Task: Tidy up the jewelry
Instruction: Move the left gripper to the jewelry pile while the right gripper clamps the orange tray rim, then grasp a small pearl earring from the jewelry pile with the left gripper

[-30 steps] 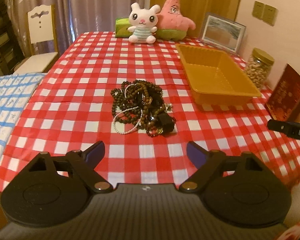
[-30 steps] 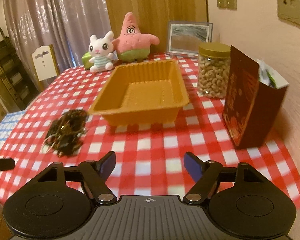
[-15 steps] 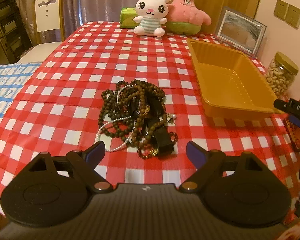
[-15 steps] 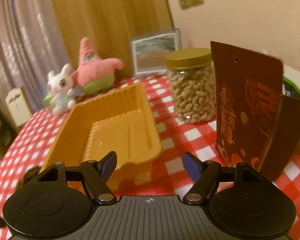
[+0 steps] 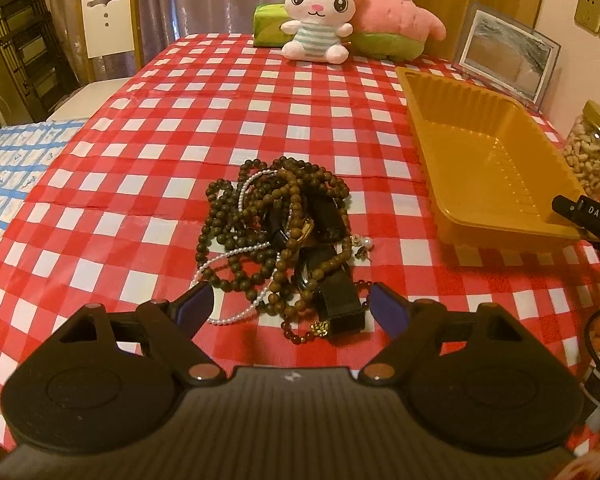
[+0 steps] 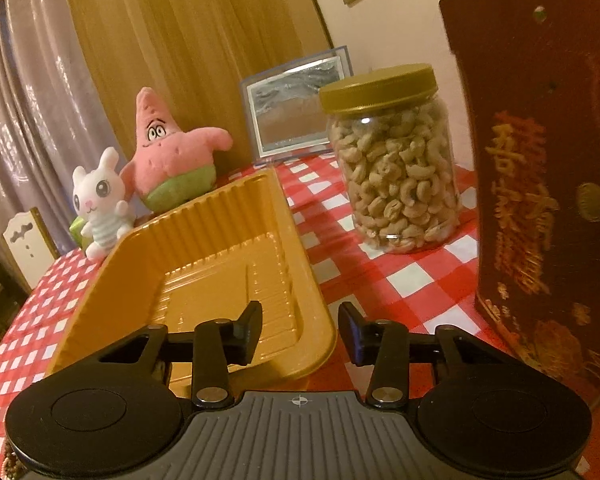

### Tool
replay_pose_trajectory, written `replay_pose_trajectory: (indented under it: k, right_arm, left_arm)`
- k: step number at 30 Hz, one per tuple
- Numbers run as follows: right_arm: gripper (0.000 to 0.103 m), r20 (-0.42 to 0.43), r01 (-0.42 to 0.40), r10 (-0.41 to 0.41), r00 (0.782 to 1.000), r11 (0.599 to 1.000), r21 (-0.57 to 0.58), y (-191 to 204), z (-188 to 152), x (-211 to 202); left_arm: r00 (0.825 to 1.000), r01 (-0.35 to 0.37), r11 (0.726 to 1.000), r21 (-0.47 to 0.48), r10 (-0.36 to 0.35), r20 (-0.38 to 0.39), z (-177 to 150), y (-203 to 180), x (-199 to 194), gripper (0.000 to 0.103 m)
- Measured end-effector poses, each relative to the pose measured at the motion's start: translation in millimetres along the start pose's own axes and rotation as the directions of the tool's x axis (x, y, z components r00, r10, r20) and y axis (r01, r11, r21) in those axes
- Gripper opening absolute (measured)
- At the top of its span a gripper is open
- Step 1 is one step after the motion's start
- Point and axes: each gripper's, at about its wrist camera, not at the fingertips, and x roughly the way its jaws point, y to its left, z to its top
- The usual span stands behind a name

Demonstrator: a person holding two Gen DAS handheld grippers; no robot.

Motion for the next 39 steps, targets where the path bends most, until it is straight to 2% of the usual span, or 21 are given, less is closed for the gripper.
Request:
replay_pose_trajectory:
  k: [1, 3, 6, 12, 18, 20, 22, 25, 28, 34, 39]
  right_arm:
    - [0.036, -0.003, -0.005, 0.005, 1.000, 1.000, 0.000, -0.2, 0.5, 2.4]
    - [0.022, -0.008, -0.014, 0.014, 1.000, 1.000, -0.016, -0.4, 2.3, 5.4]
    - [0.007, -0.016, -0.028, 0.027, 0.999, 0.998, -0.051, 0.2, 5.6, 6.5]
    - [0.004, -0.058, -0.064, 0.058, 0.997, 0.992, -0.109, 0.0, 12.7, 3.7]
    - [0.004, -0.084, -0.088, 0.075, 0.994, 0.981, -0.171, -0.6, 23.5, -0.2]
    - [0.004, -0.088, -0.096, 0.079, 0.993, 0.975, -0.200, -0.9, 26.6, -1.8]
    - [0.004, -0.093, -0.101, 0.082, 0.992, 0.970, -0.221, -1.9, 27.8, -4.0]
    - [0.004, -0.102, -0.106, 0.083, 0.991, 0.966, -0.237, -2.9, 29.1, -6.5]
    - [0.004, -0.109, -0.108, 0.084, 0.990, 0.964, -0.243, -3.7, 30.5, -7.5]
    - [0.004, -0.110, -0.106, 0.079, 0.991, 0.958, -0.265, -2.6, 31.1, -12.0]
    - [0.004, -0.110, -0.100, 0.073, 0.991, 0.958, -0.268, -2.4, 31.3, -12.9]
  left_arm:
    - [1.000, -0.001, 1.000, 0.002, 0.001, 0.000, 0.2, -0.8, 1.2, 0.082]
    - [1.000, -0.004, 1.000, 0.007, 0.004, 0.000, 1.0, -2.6, 3.8, 0.082]
    - [1.000, -0.006, 1.000, 0.009, 0.006, 0.003, 2.5, -4.1, 6.0, 0.080]
    - [1.000, -0.017, 0.999, 0.034, 0.016, 0.013, 6.8, -8.5, 8.7, 0.077]
    - [1.000, 0.015, 0.995, 0.094, -0.017, 0.022, 12.0, -19.8, 14.3, 0.064]
    - [0.999, 0.043, 0.992, 0.120, -0.046, 0.022, 14.0, -24.7, 18.1, 0.056]
    - [0.997, 0.079, 0.985, 0.156, -0.081, 0.007, 16.0, -30.4, 23.3, 0.038]
    - [0.994, 0.106, 0.972, 0.211, -0.106, -0.012, 19.2, -39.9, 32.2, 0.024]
    - [0.992, 0.123, 0.958, 0.258, -0.120, -0.029, 21.2, -48.3, 41.8, 0.016]
    - [0.990, 0.139, 0.943, 0.303, -0.124, -0.069, 23.8, -52.1, 60.5, 0.009]
    - [0.985, 0.163, 0.937, 0.310, -0.139, -0.098, 27.7, -49.2, 71.5, 0.008]
